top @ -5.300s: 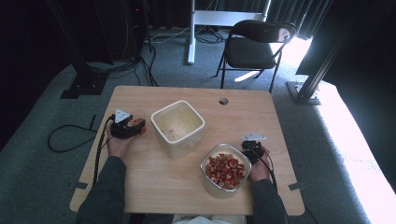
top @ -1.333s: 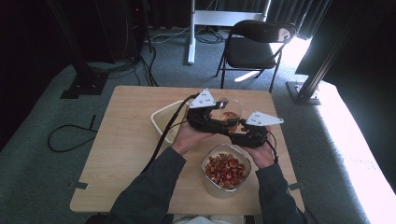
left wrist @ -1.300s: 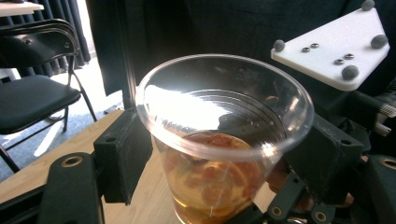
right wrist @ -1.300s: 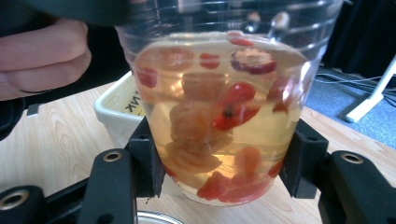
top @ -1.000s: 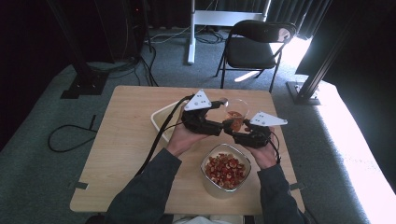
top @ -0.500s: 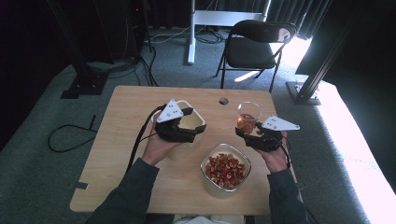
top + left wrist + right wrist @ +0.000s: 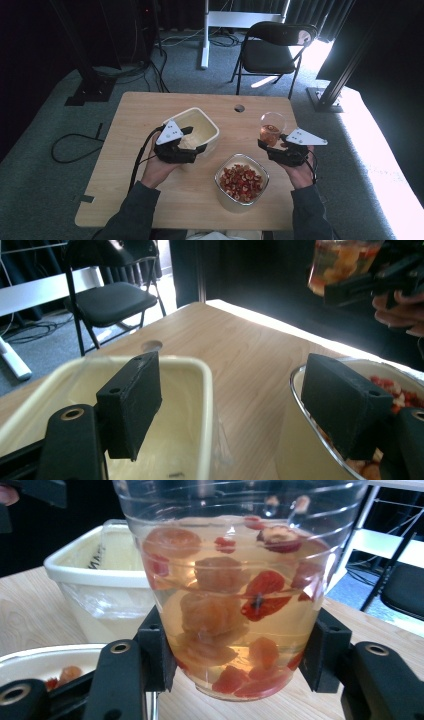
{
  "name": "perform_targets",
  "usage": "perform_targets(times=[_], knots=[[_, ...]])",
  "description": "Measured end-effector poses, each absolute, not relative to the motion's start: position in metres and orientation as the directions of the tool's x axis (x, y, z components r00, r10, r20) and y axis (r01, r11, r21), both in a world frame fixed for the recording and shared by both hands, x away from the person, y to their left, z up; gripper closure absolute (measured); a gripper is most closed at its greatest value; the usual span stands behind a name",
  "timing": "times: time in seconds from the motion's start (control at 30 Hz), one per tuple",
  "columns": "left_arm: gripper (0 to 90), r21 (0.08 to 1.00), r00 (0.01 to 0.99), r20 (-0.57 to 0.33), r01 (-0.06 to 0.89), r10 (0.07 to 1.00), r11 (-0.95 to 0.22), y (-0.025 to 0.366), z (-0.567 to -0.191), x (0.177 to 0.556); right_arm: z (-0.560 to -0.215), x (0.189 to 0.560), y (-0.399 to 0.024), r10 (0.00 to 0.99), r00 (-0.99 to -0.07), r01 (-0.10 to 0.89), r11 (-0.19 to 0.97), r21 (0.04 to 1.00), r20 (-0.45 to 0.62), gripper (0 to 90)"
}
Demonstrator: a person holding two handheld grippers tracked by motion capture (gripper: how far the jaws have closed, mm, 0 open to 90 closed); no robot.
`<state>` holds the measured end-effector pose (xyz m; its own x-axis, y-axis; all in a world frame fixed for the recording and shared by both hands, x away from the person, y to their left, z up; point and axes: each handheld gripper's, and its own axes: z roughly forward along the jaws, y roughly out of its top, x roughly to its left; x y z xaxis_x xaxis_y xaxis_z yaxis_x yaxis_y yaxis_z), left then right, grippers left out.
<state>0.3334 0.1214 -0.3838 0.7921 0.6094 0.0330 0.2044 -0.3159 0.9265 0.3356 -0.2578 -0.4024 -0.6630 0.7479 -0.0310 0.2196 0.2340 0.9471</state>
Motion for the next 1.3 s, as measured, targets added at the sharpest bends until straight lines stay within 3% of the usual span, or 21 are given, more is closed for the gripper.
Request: perform_targets(times=[0.57, 1.3], knots=[[24.8, 0.901, 0.759, 0.020, 0.269, 0.651, -0.341, 0.147, -0.427, 0.308, -0.422, 0.296, -0.287, 0.784, -0.618, 0.243, 0.253, 0.936, -0.052, 42.1], [24.7, 0.874, 0.698, 0.025, 0.331, 0.715, -0.354, 0.171, -0.453, 0.309, -0.421, 0.266, -0.289, 0.785, -0.553, 0.223, 0.463, 0.858, -0.280, 42.3]])
